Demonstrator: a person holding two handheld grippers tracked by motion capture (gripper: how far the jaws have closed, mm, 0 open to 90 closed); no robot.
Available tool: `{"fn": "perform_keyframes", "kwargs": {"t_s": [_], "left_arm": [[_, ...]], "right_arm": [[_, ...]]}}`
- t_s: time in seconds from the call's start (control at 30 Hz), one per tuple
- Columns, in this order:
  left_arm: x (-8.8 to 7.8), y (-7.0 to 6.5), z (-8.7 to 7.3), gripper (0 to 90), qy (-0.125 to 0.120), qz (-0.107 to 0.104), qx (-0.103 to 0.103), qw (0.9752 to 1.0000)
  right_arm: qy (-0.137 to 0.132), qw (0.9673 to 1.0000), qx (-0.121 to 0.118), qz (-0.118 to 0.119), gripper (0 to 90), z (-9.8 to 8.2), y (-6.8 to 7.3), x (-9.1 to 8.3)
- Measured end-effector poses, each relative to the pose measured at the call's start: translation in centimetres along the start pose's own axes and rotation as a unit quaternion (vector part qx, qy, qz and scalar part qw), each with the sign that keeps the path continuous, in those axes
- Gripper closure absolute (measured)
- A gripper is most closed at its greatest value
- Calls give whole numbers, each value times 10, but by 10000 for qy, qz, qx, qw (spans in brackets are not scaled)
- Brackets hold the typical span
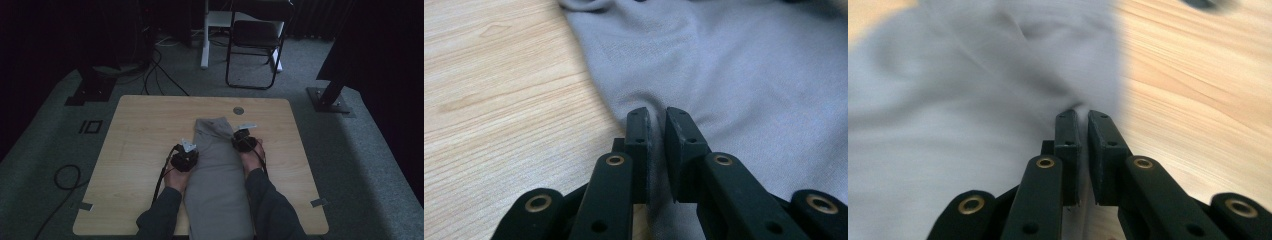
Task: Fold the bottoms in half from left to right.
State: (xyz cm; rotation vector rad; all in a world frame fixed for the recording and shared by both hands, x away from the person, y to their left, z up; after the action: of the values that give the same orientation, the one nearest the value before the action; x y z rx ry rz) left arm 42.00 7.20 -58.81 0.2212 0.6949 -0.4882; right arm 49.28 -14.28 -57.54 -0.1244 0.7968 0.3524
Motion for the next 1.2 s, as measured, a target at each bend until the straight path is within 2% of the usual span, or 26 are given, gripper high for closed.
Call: {"fn": "perform_keyframes", "kwargs": {"t_s": [0.07,0.17,0.27,0.37,0.47,0.53,0.6,0.7,0.77,0.87,0.97,1.1,1.2], "left_arm": [[0,1,0,800,1,-11,-29,10000],[0,1,0,780,1,3,-54,10000],[1,2,0,754,5,17,-84,10000],[1,3,0,714,12,1,-126,9999],[1,6,1,676,-21,-154,-268,9995],[3,10,3,647,-7,-136,-366,9992],[7,13,7,630,38,-85,-318,9995],[11,16,12,630,62,66,-191,9998],[15,17,14,630,123,114,-138,9998],[14,17,13,680,67,93,-112,9999],[7,16,6,711,54,146,-55,9999],[-6,14,-5,716,46,84,-37,9999],[-20,9,-17,717,57,11,17,10000]], "right_arm": [[66,9998,172,-42,731,-5,-12,-1],[-7,9999,107,47,659,-9,-15,-4],[-131,9999,1,83,621,-7,-11,-6],[-276,9991,-179,257,596,-5,-1,-7],[-238,9986,-345,330,583,-5,6,-2],[-186,9987,-322,344,580,-6,7,1],[-124,9988,-313,344,571,-8,7,3],[-147,9987,-132,476,547,-10,4,4],[-150,9986,-183,467,541,-11,4,4],[-167,9986,-195,462,542,-12,4,3],[-193,9986,-188,447,558,-17,5,-2],[-188,9983,-250,501,559,-26,9,-10],[-212,9971,-386,628,559,-41,18,-24]]}}
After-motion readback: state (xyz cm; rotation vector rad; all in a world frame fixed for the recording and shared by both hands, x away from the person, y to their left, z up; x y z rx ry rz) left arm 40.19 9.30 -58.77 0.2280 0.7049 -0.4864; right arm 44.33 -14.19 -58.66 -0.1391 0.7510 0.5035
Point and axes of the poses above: each handheld gripper's, and its own axes: x roughly forward along the jaws, z roughly out of its top, y roughly to its left, the point moved 5 cm from there along x, roughly forward along the jaws, and after that the axes turned 3 degrees about x, right-handed, at the moved point
